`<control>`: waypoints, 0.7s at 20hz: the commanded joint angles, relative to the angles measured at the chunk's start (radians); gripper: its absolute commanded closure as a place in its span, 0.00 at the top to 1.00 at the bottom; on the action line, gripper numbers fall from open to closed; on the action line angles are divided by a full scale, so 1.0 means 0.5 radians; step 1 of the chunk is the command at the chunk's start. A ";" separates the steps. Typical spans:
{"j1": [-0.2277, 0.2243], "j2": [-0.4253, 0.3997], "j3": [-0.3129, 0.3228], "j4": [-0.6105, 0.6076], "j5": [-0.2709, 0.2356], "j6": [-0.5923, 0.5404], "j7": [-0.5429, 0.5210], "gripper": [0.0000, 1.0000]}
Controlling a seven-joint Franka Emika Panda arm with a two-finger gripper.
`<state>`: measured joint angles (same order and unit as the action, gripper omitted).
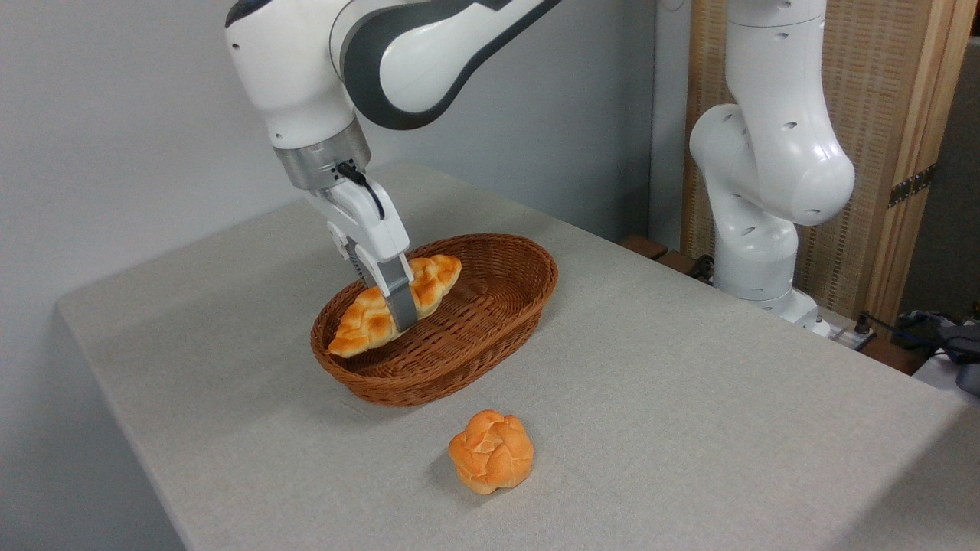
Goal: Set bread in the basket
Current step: 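Lower the braided roll into the basket and release it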
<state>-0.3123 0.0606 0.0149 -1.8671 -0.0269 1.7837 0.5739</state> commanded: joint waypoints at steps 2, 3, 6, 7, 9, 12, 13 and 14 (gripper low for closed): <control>-0.007 -0.011 -0.039 -0.033 0.060 0.016 -0.043 1.00; -0.007 -0.011 -0.039 -0.033 0.060 0.013 -0.043 1.00; -0.007 -0.017 -0.042 -0.033 0.060 -0.005 -0.043 1.00; -0.007 -0.020 -0.042 -0.033 0.060 -0.009 -0.040 1.00; -0.007 -0.026 -0.042 -0.027 0.057 -0.009 -0.040 1.00; 0.020 -0.081 -0.036 0.016 0.060 -0.009 -0.043 1.00; 0.026 -0.087 -0.033 0.046 0.060 -0.012 -0.049 1.00; 0.029 -0.103 -0.024 0.071 0.060 -0.024 -0.059 1.00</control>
<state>-0.3051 0.0469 -0.0048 -1.8599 -0.0124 1.7839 0.5707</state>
